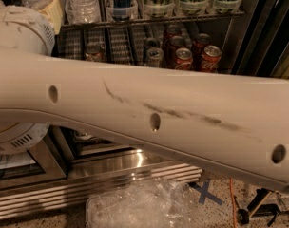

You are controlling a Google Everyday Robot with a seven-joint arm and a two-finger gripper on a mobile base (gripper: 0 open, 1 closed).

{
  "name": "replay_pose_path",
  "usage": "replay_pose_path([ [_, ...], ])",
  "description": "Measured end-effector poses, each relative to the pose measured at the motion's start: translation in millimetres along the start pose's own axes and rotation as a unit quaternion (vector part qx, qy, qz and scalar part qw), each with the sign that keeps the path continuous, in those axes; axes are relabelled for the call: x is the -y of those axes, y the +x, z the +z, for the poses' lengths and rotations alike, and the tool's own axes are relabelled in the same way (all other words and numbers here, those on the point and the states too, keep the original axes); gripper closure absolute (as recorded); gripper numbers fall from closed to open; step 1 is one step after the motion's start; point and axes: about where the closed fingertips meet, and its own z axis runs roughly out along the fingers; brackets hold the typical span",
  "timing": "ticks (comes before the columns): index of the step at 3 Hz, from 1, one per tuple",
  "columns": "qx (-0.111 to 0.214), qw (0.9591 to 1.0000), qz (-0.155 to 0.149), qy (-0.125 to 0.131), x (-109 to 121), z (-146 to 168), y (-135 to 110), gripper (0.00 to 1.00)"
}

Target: Pick water bottle from top shelf of fridge

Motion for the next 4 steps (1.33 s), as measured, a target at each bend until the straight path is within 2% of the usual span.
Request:
replay_pose_path([
  [1,-0.009,0.9999,0.004,0.007,1.3,1.4,4.3,0.36],
  [2,-0.005,1.0000,0.004,0.004,-1.0,3.1,3.0,0.37],
  [4,0.001,0.9999,-0.008,0.014,5.2,18.2,10.5,0.41],
])
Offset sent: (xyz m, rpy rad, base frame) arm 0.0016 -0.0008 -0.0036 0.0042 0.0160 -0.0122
